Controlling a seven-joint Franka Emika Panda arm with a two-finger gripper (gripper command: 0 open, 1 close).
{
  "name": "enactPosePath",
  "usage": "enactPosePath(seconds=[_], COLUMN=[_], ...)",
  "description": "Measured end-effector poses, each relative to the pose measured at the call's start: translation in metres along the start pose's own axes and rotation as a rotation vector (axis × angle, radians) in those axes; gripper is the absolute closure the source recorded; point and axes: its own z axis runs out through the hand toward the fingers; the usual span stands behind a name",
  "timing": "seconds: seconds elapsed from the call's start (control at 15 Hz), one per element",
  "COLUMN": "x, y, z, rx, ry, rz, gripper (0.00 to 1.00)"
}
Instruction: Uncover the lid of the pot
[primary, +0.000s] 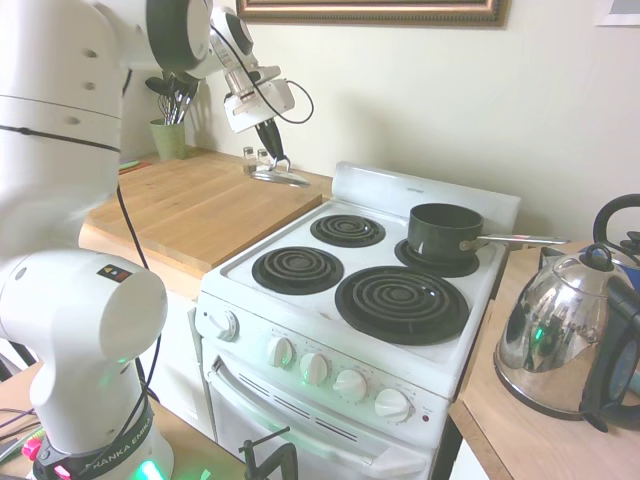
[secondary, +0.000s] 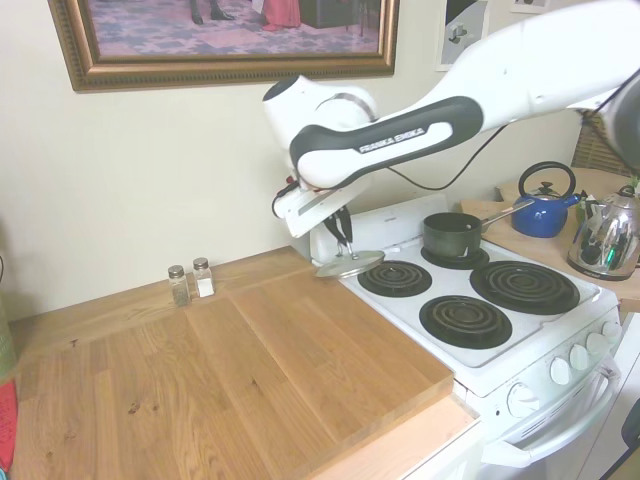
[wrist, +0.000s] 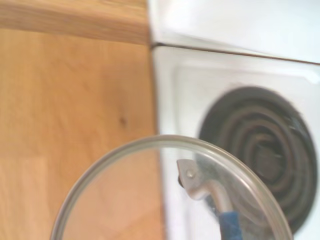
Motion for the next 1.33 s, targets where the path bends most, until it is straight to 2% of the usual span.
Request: enactPosePath(seconds=[0.4, 0.67, 0.73, 1.0, 1.33], x=[-0.019, -0.022, -0.020, -0.001, 0.013], y=[-0.039, -0.044, -0.044, -0.040, -0.036], z=[0.031, 0.046, 0.048, 0.045, 0.054], rx=[-0.024, -0.025, -0.018, 0.039, 0.040], ry=[-0.089, -0.173, -0.203, -0.336, -0.369], rz=[-0.054, -0.096, -0.108, -0.120, -0.101], gripper=[1.00, 1.00, 0.00, 0.00, 0.00])
